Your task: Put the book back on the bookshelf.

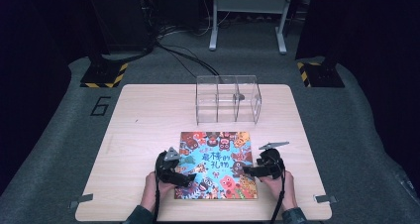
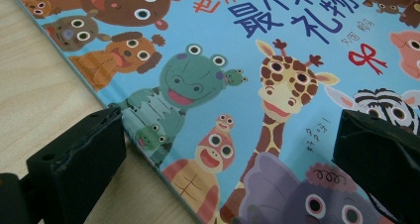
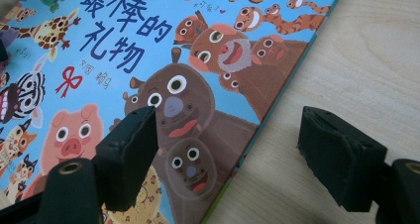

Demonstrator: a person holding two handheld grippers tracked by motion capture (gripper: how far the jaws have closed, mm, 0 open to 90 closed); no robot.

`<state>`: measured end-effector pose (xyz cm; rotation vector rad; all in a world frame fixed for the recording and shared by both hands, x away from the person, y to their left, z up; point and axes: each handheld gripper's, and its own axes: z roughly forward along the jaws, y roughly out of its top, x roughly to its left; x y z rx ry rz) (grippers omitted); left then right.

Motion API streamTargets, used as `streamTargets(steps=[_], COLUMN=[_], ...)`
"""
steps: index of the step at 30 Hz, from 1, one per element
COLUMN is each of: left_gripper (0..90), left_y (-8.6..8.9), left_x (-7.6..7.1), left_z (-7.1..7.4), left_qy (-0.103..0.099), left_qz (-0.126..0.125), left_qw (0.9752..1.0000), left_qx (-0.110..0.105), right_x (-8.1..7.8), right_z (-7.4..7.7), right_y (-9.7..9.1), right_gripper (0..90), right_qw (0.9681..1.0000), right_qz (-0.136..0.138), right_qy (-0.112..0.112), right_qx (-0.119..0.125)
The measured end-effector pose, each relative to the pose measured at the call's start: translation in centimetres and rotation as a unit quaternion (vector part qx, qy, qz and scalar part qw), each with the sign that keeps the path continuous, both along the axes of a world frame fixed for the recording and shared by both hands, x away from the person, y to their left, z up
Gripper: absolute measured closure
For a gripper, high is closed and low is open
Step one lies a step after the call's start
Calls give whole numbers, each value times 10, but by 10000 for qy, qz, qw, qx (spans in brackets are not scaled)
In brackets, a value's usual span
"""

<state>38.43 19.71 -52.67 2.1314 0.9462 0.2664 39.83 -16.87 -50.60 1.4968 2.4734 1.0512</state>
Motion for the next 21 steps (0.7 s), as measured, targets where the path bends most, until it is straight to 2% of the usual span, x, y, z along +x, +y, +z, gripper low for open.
streamTargets(steps=[3,7,9,14,18,21], left_gripper=[0,0,0,0,0,0], left_y=[0,0,0,0,1,0], left_x=[0,0,0,0,0,0], left_z=[0,0,0,0,1,0], left_qy=[47,52,58,61,101,45], left_qz=[10,26,31,-20,-49,6], left_qw=[10000,9999,9999,10000,9999,10000], left_qx=[-51,-85,-90,-40,-22,-17], right_x=[4,18,28,44,49,49], right_z=[-1,0,1,1,2,2], right_y=[0,2,5,4,8,9], right_gripper=[246,256,258,270,304,313], right_qw=[10000,10000,9999,9998,9996,9998], right_qz=[21,80,31,31,4,19], right_qy=[-25,3,141,172,237,179], right_qx=[-14,5,28,133,129,52])
